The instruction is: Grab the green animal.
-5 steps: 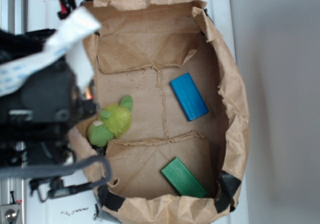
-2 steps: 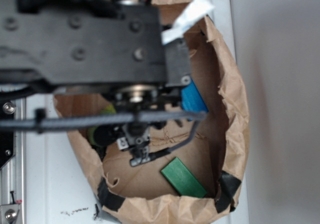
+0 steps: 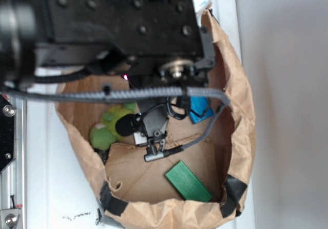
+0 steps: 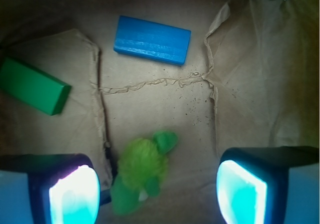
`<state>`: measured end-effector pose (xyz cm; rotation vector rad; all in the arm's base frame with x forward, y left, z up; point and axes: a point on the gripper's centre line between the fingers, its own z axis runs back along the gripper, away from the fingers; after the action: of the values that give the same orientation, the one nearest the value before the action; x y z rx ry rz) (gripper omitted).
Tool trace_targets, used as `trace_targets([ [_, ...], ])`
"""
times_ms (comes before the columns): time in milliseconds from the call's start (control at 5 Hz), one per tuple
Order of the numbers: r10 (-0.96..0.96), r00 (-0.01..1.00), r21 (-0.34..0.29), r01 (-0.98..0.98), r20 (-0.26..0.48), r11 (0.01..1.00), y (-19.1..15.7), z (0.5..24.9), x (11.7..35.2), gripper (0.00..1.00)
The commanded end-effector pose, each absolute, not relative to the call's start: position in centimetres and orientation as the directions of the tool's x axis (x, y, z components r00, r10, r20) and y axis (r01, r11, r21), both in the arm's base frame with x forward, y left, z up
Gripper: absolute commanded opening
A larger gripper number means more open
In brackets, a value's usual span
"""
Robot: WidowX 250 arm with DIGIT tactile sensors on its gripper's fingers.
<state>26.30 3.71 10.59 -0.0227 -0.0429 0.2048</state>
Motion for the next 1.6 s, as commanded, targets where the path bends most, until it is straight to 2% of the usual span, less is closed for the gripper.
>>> trace_targets([
  [0,0.246,0.968,0.006,-0.246,0.040,0.969,4.4,10.2,25.1,1.00],
  [200,0.355,0.935,0.029,-0.354,-0.010,0.935,4.1,10.5,24.8,1.00],
  [400,0.351,0.936,0.049,-0.350,-0.014,0.936,3.4,10.4,24.1,1.00],
  [600,0.445,0.895,-0.016,-0.445,-0.006,0.895,1.6,9.9,19.3,1.00],
  [1400,0.445,0.895,-0.016,-0.445,-0.006,0.895,1.6,9.9,19.3,1.00],
])
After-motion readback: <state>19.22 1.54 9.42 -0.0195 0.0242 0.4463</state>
